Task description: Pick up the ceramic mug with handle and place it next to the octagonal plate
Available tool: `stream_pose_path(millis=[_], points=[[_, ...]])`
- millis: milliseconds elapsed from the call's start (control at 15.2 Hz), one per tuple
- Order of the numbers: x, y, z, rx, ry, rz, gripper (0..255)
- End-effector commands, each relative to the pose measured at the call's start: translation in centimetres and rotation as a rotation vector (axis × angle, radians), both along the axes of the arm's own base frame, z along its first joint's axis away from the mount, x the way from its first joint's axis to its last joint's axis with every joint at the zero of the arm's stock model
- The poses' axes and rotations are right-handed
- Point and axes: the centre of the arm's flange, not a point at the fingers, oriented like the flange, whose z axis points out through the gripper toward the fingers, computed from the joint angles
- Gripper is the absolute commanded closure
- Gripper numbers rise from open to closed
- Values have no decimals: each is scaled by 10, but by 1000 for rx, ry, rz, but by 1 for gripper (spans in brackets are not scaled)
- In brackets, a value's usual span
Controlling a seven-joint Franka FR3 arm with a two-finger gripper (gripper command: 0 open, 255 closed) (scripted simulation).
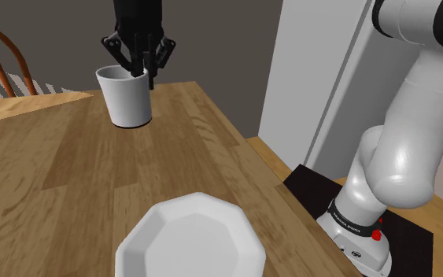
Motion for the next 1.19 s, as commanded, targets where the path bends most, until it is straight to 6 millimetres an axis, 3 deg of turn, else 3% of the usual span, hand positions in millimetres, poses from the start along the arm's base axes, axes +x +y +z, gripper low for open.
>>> stream_pose_path(millis=[0,1122], points=[[-21,15,0,0,0,-1,255],[-203,145,0,0,0,-1,255]])
